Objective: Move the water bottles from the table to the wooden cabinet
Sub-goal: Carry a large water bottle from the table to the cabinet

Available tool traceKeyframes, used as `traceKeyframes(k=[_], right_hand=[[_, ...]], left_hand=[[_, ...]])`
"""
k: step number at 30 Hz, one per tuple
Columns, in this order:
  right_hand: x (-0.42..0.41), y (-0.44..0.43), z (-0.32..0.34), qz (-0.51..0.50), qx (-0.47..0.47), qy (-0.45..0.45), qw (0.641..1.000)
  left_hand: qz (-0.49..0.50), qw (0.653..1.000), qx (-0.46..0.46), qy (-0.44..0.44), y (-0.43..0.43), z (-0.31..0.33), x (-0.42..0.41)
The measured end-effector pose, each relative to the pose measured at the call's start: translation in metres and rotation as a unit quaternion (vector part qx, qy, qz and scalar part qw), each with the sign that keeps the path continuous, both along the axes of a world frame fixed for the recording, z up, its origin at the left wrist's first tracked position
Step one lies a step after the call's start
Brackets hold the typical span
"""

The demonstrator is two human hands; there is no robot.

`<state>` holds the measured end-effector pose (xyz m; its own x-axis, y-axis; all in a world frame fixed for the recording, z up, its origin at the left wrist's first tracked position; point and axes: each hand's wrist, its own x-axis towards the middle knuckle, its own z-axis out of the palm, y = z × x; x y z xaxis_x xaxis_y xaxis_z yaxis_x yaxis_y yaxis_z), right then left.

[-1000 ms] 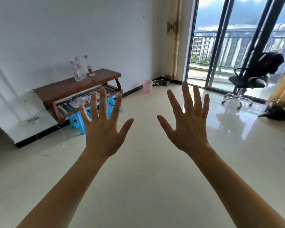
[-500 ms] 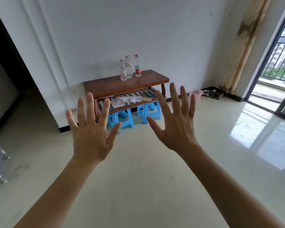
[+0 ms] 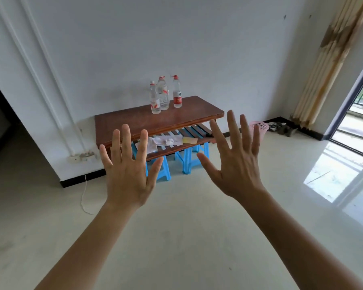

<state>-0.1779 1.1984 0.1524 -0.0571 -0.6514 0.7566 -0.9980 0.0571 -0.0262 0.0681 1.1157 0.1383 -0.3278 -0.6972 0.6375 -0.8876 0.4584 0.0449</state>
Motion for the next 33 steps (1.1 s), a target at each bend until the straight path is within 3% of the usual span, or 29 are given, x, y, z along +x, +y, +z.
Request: traceKeyframes(k=[9,14,26,33], right_hand=[[-0.152,-0.221,-0.007,-0.008,-0.023,-0.04,0.999],[-0.196,-0.342,0.011,0.03,-0.018,-0.045,0.998],[-0.19,-0.641,-0.023,0.099,0.071,-0.062,0.991],[-0.196,-0.794,-0.037,0.092,0.12,-0.082,0.985]], left_hand=[[0.01,1.0,0.012,-0.017,-0.219,0.008,-0.155],[0.039,0.999,0.006,-0.025,-0.315,0.012,-0.186],[0.102,0.993,0.054,-0.003,-0.583,-0.035,-0.179],[0.064,0.991,0.117,0.015,-0.759,-0.046,-0.191]])
